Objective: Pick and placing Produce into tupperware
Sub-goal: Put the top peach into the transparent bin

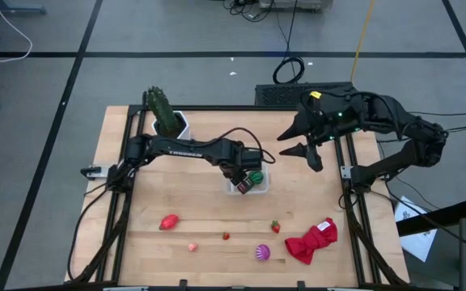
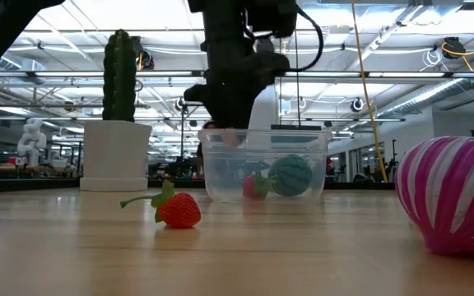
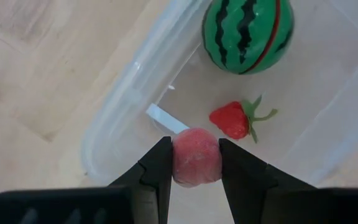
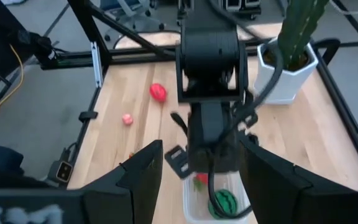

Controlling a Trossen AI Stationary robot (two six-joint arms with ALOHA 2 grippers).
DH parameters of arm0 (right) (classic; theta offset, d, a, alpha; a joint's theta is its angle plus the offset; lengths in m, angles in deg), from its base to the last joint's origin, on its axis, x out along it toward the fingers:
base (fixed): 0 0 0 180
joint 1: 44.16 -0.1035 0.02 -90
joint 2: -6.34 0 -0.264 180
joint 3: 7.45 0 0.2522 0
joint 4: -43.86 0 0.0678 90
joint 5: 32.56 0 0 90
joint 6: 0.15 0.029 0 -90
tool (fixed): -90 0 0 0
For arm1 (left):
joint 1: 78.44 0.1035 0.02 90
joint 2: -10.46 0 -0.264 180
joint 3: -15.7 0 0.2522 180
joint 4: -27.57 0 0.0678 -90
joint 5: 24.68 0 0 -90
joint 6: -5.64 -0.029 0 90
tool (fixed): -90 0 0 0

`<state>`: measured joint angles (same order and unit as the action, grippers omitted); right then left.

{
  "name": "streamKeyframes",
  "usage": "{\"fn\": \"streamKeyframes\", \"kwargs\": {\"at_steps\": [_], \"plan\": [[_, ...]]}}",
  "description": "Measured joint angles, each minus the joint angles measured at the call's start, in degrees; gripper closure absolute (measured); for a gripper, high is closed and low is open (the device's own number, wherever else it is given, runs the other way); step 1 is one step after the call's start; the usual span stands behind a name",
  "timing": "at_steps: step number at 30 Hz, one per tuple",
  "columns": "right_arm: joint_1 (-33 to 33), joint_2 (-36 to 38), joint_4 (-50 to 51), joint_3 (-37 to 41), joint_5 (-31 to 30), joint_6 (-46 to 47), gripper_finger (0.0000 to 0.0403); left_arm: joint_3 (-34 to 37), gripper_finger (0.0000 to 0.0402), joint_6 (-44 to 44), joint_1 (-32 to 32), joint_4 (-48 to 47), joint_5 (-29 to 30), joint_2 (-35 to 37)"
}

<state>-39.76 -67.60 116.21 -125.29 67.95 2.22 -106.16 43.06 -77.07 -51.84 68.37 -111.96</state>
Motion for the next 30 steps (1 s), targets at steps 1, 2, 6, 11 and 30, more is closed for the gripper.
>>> {"fn": "streamKeyframes", "kwargs": {"at_steps": [1, 2, 6, 11, 30], "plan": [[0.0, 0.2, -0.2, 0.0, 0.0, 0.0, 0.0206, 0.1, 0.0289, 0.1, 0.0, -0.1, 0.0, -0.3], [0.0, 0.3, -0.2, 0.0, 0.0, 0.0, 0.0206, 0.2, 0.0289, 0.1, 0.0, -0.1, -0.1, -0.6], [0.0, 0.6, 0.1, 0.0, 0.0, 0.2, 0.0206, 0.3, 0.0289, 0.0, -0.1, 0.9, -2.3, -2.7], [0.0, 1.2, -0.1, 0.0, 0.0, 0.4, 0.0206, 0.3, 0.0289, 0.0, -0.1, 1.6, -3.0, -3.2], [0.0, 1.3, -0.1, 0.0, 0.0, 0.2, 0.0206, 0.3, 0.0289, -1.2, -0.1, 2.9, -1.9, -3.1]]}}
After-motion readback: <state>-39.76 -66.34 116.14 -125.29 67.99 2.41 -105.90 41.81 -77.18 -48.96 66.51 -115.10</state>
